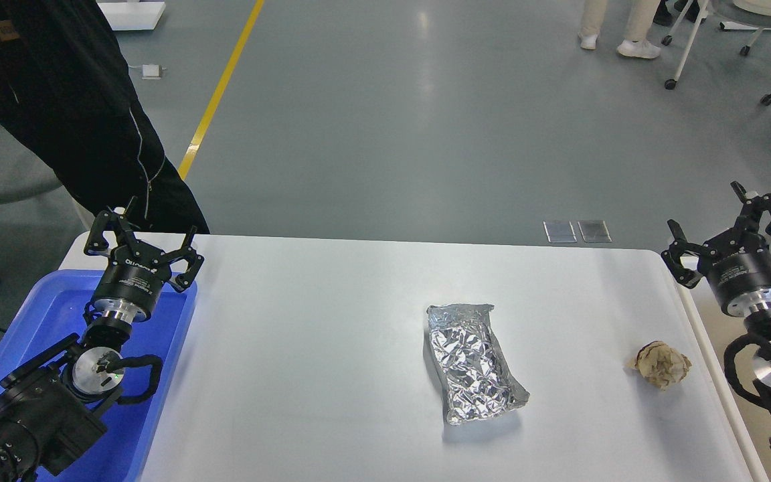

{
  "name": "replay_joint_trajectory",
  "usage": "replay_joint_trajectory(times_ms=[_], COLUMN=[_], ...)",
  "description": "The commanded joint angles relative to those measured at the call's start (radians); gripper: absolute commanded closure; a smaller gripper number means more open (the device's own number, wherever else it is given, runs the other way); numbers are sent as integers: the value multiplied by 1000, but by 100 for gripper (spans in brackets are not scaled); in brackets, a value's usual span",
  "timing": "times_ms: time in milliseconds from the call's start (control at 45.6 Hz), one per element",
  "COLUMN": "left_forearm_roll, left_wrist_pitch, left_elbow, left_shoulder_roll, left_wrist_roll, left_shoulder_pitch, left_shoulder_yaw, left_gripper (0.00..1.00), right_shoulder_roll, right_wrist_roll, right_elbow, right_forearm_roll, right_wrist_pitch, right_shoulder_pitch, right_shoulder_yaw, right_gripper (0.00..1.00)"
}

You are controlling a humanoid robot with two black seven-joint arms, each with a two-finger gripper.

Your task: Tidy desktop

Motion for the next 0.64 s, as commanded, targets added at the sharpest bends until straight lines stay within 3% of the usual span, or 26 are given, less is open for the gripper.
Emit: replay_joint_trajectory(times_ms=[0,614], left_forearm_roll=[0,0], left_wrist_pitch=[0,0], left_elbow=[0,0], left_shoulder_roll=[0,0], left_wrist_roll=[1,0], left_shoulder_pitch=[0,0], left_shoulder_yaw=[1,1], left_gripper=[0,0], right_shoulder_roll=[0,-5], right_wrist_roll=[0,-1], right_elbow=[-4,-3], right_forearm_roll=[0,3], right_wrist_pitch=[0,1], right_shoulder_pitch=[0,-6], right_shoulder_yaw=[-1,-1], right_gripper=[0,0])
